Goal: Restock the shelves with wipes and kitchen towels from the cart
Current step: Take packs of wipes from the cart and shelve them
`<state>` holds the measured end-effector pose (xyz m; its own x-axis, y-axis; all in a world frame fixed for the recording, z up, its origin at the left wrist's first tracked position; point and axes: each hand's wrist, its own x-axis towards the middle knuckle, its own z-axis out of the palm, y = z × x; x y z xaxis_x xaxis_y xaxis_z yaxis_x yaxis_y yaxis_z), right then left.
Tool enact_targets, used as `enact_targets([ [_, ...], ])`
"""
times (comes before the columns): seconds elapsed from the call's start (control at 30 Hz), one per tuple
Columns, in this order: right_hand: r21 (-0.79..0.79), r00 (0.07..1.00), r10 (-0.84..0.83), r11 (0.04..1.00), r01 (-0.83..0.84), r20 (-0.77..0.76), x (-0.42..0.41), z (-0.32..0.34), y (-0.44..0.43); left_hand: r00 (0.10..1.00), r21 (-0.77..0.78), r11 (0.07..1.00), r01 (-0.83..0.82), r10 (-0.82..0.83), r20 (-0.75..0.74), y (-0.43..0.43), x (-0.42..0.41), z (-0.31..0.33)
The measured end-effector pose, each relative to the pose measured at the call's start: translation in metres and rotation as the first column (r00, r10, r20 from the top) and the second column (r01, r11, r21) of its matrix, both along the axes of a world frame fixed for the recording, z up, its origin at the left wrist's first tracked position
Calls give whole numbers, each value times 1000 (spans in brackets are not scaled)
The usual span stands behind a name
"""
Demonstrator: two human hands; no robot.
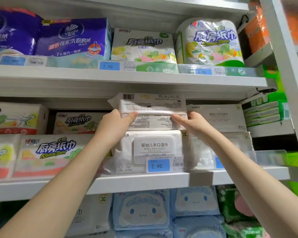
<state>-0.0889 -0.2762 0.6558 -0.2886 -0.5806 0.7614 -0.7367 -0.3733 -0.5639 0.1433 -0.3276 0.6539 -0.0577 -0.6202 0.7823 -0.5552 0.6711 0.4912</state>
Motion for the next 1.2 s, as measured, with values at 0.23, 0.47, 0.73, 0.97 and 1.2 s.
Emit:
enact_targets([
  [0.23,30,995,-100,994,100,-7,8,-5,-1,1000,19,1000,-3,3,23,-4,1,-4],
  [0.47,36,988,-154,987,155,-14,16,-16,-7,999,39,999,0,-2,39,-4,2,-6],
  [0.73,-116,962,-273,956,268,-29,36,-35,3,999,-67,998,-19,20,26,0,4,-26],
  [0.97,-131,945,-313,945,301,-91,40,-45,12,996,-103,994,27,-18,85,5,9,-36],
  [1.2,-151,926,-351,932,330,-141,47,-58,20,973,-107,993,-58,80,217,14,9,-44],
])
